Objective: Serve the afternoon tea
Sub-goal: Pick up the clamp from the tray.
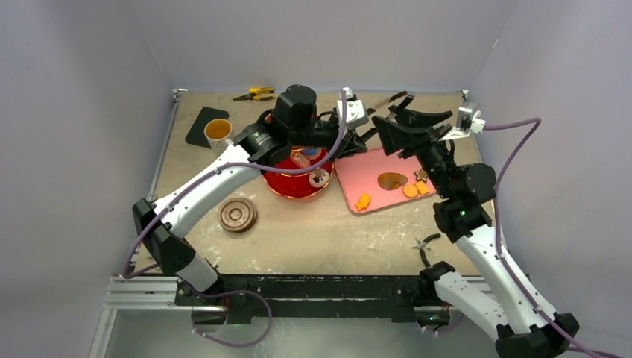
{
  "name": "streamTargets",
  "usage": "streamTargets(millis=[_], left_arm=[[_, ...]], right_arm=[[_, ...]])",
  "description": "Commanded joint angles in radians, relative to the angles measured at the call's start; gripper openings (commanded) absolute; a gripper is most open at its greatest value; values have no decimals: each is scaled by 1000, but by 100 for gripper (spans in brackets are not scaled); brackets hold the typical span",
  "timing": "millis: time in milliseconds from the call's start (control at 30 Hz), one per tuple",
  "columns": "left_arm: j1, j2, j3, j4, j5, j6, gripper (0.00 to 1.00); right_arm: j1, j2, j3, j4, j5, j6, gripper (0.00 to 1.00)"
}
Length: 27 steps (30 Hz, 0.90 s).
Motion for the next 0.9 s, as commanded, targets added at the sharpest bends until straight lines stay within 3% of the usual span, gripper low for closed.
streamTargets(millis=[0,133,267,333,533,633,800,867], left_arm=[[63,-72,30,-104,223,99,0],[120,-101,56,-188,344,115,0],[152,-108,118,-330,463,159,0],[153,-115,125,-364,506,150,0],[152,-117,104,-335,569,75,0],[152,-110,106,-324,602,47,0],[153,-99,106,-316,609,30,0],[152,-96,109,-314,601,30,0]], right_arm=[[-52,-43,73,-223,-258,-98,79],[-165,-37,90,-289,-652,-142,86],[-183,10,111,-346,-864,-242,92],[-184,49,141,-349,-889,-267,98],[-183,86,158,-127,-809,-262,99],[-183,101,169,-127,-751,-309,99],[-177,150,146,139,-854,-133,99],[-164,178,154,171,-884,-100,99]])
